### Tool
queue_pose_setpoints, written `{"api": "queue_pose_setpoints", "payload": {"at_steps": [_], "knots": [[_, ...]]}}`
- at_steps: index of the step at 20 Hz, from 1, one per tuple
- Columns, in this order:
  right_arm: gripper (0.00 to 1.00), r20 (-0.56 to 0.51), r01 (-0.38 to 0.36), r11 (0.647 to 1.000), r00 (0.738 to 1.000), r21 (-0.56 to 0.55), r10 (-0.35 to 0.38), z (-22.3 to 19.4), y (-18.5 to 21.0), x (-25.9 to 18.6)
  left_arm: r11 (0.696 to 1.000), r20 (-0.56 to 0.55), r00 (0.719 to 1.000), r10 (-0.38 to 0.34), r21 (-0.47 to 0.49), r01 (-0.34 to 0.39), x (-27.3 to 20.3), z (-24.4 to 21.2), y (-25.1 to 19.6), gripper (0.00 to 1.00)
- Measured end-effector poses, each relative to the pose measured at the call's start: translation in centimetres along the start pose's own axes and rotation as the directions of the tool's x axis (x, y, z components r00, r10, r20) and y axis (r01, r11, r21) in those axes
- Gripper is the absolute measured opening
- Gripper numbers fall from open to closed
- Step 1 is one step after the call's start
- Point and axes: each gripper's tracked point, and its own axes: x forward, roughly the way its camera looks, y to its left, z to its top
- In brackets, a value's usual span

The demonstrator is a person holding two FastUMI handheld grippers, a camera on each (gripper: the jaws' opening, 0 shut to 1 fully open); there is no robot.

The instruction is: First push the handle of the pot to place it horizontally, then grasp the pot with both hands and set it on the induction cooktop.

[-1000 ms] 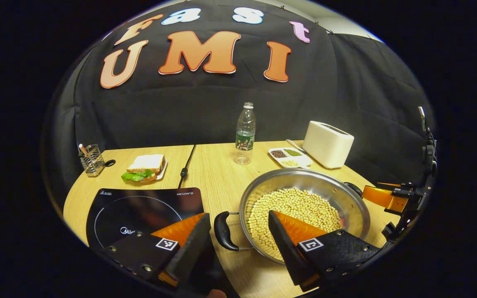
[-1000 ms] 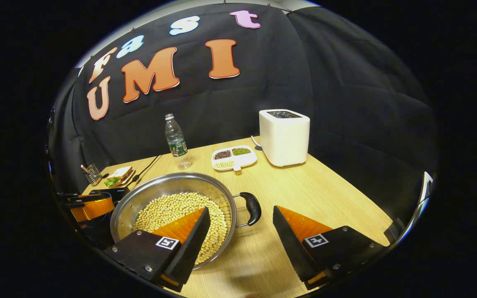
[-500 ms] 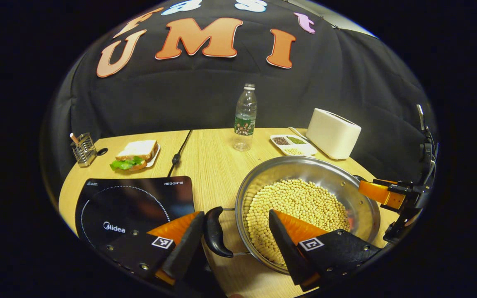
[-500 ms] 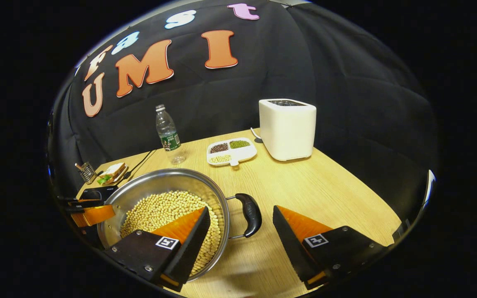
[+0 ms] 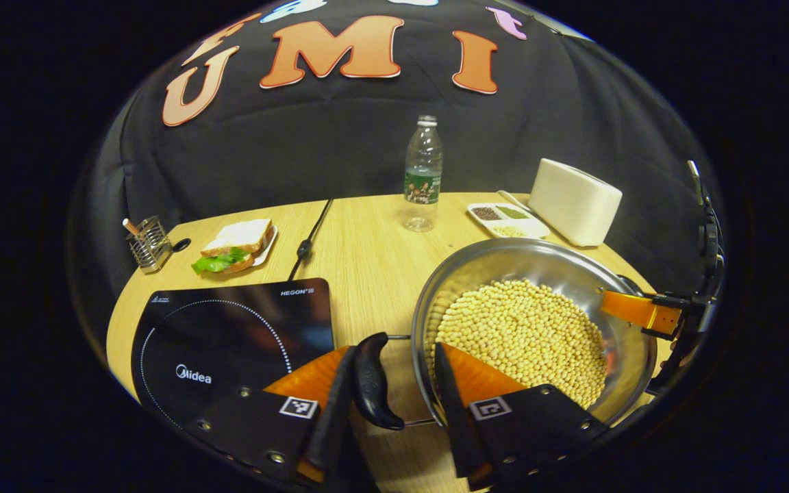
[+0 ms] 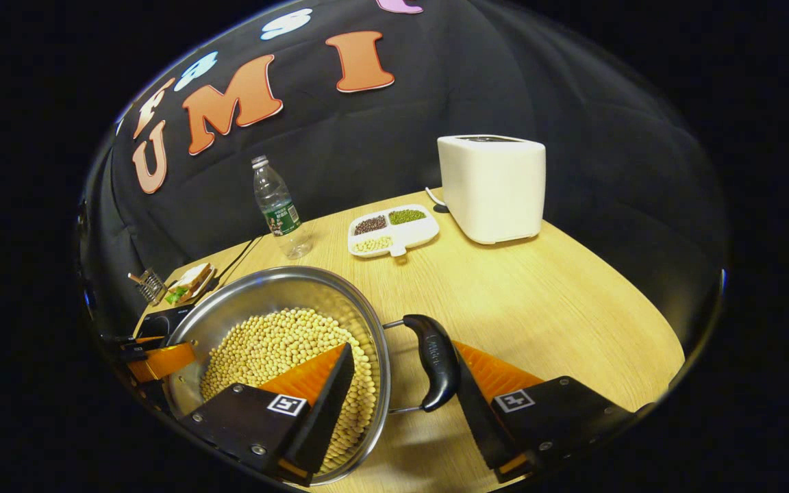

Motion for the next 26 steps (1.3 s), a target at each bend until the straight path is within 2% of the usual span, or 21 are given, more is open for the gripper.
{"api": "queue_pose_setpoints", "payload": {"at_steps": [2, 3, 4, 7, 11, 15, 20, 26], "knots": [[0.72, -0.009, 0.002, 1.000, 1.000, -0.010, -0.002, 0.2, -0.4, 0.1, 1.000, -0.009, 1.000, -0.006, -0.013, 0.006, 0.1, -0.1, -0.1, 0.63], [0.65, -0.019, -0.014, 1.000, 1.000, -0.015, 0.014, 0.3, -0.3, 0.2, 1.000, -0.033, 0.999, -0.005, -0.006, 0.005, 0.1, -0.3, 0.0, 0.58], [0.63, -0.024, -0.029, 0.999, 0.999, -0.023, 0.028, 0.0, -0.2, 0.2, 1.000, -0.040, 0.999, 0.000, -0.011, -0.001, 0.1, -0.2, -0.1, 0.58], [0.54, -0.015, -0.035, 0.999, 0.999, -0.019, 0.034, 0.2, -1.2, -0.2, 0.999, -0.034, 0.999, -0.025, -0.024, 0.024, 0.3, 0.1, -1.1, 0.44], [0.43, -0.015, -0.035, 0.999, 0.999, 0.023, 0.035, 0.1, -2.5, -0.7, 0.999, -0.025, 0.999, -0.027, -0.032, 0.026, -0.3, 0.0, -3.1, 0.39], [0.41, -0.019, -0.026, 0.998, 0.999, 0.057, 0.027, 0.1, -3.7, -1.9, 0.998, -0.025, 0.999, -0.048, -0.044, 0.046, -1.2, 0.2, -4.4, 0.36], [0.41, 0.015, -0.038, 0.995, 0.999, 0.090, 0.037, 1.2, -3.3, -3.7, 0.998, 0.018, 0.999, -0.046, -0.032, 0.046, -3.1, 2.0, -4.2, 0.36], [0.41, 0.042, -0.071, 0.994, 0.997, 0.083, 0.068, 2.9, 0.0, -5.4, 0.999, 0.041, 0.999, -0.019, -0.031, 0.020, -6.1, 3.9, -1.2, 0.36]]}}
